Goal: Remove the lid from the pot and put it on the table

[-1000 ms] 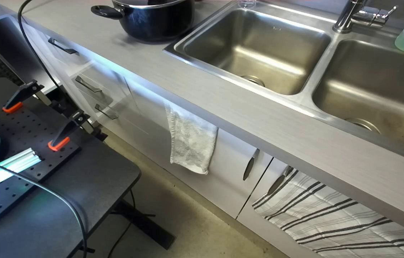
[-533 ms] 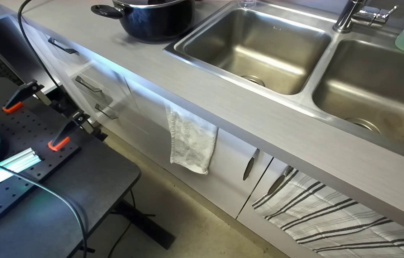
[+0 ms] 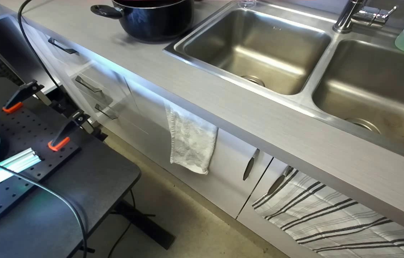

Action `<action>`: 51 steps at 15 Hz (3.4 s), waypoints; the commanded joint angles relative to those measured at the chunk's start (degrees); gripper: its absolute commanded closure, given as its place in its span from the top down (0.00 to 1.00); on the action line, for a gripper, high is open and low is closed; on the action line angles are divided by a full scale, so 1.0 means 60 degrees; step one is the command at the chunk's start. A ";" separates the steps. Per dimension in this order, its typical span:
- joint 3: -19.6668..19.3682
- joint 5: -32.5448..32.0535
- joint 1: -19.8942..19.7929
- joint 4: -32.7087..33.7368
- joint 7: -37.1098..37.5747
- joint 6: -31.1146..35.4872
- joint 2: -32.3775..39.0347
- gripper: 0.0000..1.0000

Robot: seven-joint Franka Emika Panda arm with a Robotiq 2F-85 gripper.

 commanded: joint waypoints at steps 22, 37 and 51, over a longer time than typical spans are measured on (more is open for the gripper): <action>0.2231 -0.1287 0.2503 -0.0438 -0.0666 -0.0034 0.0011 0.25; 0.2099 -0.1091 0.2278 0.0344 -0.1626 -0.0068 0.2253 0.25; 0.2085 -0.1096 0.2188 0.0309 -0.1775 0.0177 0.2377 0.25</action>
